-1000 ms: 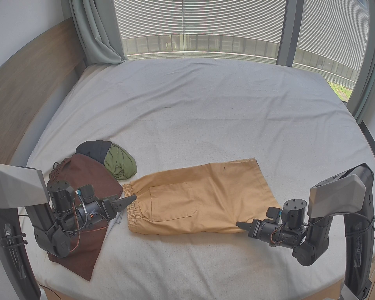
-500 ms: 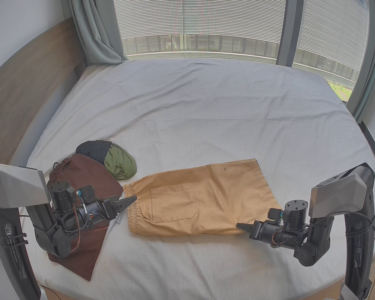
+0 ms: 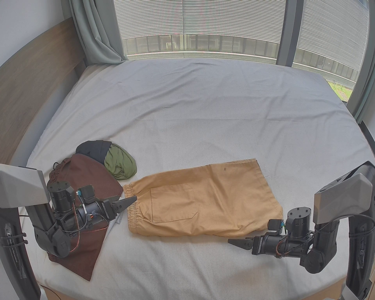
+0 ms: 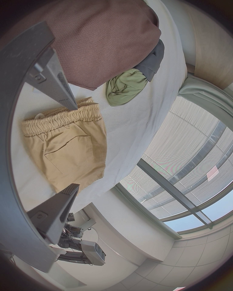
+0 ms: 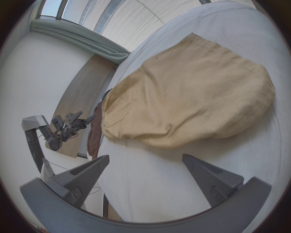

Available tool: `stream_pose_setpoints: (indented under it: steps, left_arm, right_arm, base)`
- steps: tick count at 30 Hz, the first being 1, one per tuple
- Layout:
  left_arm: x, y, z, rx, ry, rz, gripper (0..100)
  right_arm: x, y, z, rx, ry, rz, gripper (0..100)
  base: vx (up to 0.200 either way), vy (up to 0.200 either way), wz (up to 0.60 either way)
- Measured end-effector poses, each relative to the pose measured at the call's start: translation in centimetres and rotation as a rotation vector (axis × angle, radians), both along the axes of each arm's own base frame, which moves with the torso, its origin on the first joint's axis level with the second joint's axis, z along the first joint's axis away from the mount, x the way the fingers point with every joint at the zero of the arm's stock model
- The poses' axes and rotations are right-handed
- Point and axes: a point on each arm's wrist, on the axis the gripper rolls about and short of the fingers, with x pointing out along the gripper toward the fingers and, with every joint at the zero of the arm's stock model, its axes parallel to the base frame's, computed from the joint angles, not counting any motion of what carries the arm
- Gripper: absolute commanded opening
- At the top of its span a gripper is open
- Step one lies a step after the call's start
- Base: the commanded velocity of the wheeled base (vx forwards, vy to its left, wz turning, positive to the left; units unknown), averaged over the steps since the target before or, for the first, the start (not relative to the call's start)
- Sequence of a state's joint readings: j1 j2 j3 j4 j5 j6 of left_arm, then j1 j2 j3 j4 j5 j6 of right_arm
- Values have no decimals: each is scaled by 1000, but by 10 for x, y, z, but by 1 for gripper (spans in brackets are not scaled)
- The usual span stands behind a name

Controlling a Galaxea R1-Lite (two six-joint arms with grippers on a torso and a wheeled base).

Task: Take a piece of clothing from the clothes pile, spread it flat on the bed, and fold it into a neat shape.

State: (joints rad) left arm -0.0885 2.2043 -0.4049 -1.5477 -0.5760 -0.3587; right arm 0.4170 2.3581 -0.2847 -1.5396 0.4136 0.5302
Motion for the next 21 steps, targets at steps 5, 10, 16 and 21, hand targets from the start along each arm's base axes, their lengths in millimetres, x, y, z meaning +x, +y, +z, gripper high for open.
stream_pose_setpoints:
  steps: [5, 10, 16, 21]
  left_arm:
    - [0, 1, 0, 6, -4, -2, 100]
    - [-1, 1, 0, 3, -3, -19, 100]
    - [-4, 1, 1, 1, 0, -28, 100]
    - [-6, -1, 2, 1, -1, -35, 100]
  right_arm:
    - [-11, -1, 15, 23, -15, 53, 100]
    - [-16, -3, 28, 48, -41, 82, 100]
    - [-18, -6, 40, 69, -72, 93, 100]
    - [-14, -6, 49, 86, -113, 84, 100]
  base:
    - [0, 0, 0]
    - [0, 0, 0]
    - [0, 0, 0]
    - [0, 0, 0]
